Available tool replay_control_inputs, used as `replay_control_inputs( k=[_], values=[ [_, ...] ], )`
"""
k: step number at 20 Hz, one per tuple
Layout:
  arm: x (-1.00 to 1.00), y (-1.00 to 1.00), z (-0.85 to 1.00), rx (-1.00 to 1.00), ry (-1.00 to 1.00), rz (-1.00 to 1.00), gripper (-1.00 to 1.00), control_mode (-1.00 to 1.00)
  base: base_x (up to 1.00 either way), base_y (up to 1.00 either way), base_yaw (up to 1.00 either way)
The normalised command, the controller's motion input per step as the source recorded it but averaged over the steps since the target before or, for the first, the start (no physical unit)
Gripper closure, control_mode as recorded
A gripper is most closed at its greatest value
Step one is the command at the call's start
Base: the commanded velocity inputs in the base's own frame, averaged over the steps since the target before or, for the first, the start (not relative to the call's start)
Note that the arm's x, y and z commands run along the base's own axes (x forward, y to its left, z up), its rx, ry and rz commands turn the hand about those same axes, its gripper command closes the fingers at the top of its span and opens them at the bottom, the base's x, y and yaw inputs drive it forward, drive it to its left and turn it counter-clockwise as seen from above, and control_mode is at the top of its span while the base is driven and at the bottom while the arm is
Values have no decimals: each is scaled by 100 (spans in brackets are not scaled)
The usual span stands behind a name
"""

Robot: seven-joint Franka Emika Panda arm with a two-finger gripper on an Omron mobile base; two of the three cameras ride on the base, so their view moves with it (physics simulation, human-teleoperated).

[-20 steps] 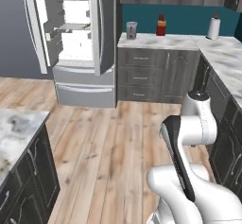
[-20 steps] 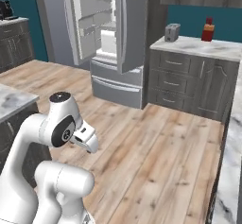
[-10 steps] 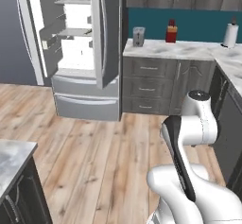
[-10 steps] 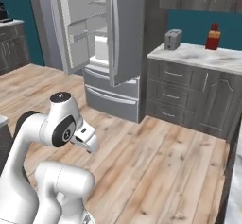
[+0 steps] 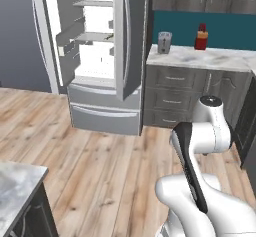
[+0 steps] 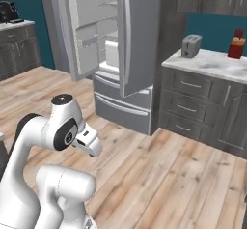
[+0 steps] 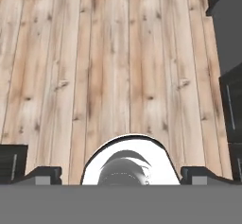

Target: Gather the potato and avocado from the fridge and place them on a tray on the dining counter. Then gather the fishs from the fridge and place them on the other tray.

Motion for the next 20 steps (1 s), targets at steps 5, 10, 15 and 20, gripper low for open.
replay_control_inputs(
  k=[5, 10, 15, 20],
  values=[
    [0, 0, 0, 0, 0, 0, -100, 100, 64, 15, 27],
    [0, 0, 0, 0, 0, 0, -100, 100, 68, 0, 36],
    [0, 0, 0, 0, 0, 0, -100, 100, 62, 0, 38],
    [0, 0, 0, 0, 0, 0, -100, 100, 66, 0, 38]
  ],
)
